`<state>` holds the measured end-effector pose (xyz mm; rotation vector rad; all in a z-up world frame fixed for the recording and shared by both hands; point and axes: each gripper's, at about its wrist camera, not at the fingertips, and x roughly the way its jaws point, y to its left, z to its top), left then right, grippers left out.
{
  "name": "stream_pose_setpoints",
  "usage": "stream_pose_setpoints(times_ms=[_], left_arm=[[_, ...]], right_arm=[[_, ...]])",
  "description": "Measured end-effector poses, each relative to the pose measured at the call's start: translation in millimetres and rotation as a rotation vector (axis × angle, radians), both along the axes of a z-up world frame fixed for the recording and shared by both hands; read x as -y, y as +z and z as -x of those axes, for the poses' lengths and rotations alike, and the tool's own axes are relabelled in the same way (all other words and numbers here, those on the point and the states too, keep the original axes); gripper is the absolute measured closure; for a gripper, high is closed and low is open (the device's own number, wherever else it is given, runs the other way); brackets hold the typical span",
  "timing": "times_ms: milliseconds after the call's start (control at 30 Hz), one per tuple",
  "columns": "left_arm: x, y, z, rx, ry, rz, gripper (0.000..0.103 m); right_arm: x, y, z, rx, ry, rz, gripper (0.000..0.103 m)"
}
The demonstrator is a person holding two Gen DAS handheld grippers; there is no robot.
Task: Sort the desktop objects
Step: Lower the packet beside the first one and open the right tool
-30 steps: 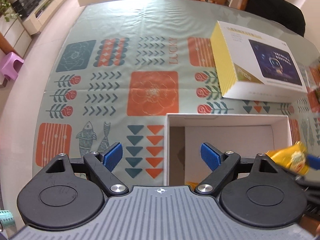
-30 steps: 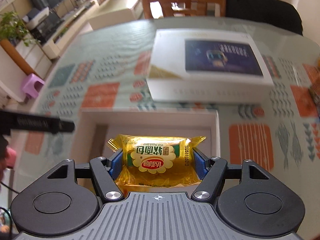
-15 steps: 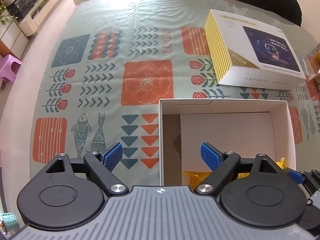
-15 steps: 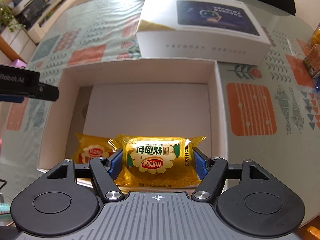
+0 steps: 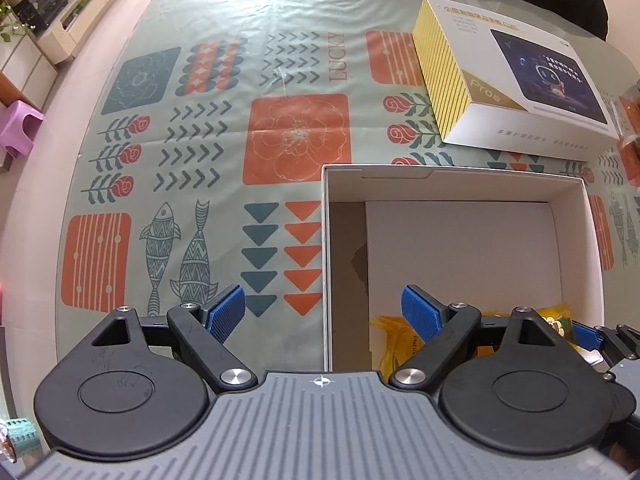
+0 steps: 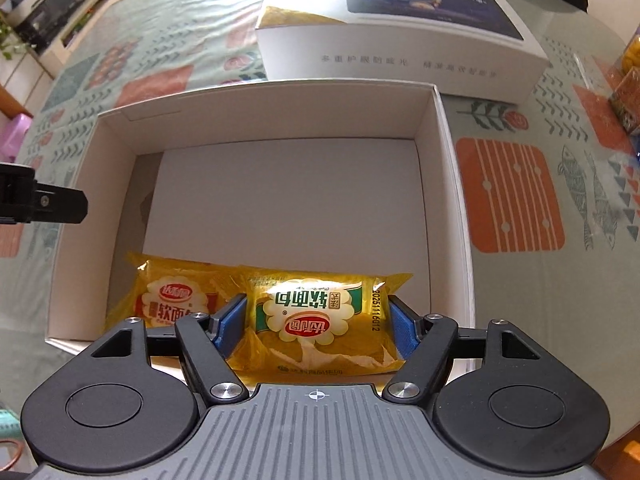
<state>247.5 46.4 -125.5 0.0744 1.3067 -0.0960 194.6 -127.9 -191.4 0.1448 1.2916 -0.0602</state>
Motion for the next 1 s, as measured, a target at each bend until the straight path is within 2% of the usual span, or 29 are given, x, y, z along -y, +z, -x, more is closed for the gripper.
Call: stream_pose_setpoints(times_ms=[100,667,700,800,1000], left_arm=[[-2.1,-0.2,0.7,0.000,-0.011,0.000,0.000],[-0.1,1.3,3.4,-0.003,-0.023,0.003,0.000],[0.7,1.5,3.8,-0.003,-0.026,0.004,0.000],[3.0,2.4,5.0,-0.003,-0.036,0.007,0.000],[6.1,6.0,7.9,-0.015,-0.049,0.038,0.000]], right_arm=[[0.6,-0.7,1.2,-0.001,-0.005,-0.018,0.032],[-3.8,-1.5,-5.8,0.012,0.002,0.027,0.029],[-3.8,-1.2,-5.4,0.014,-0.001,0.030,0.029],[-3.2,1.5,-3.7,0.025,-0.010,0.042,0.018],[-4.6,12.9,0.2,0.050,-0.004,0.061,0.015]])
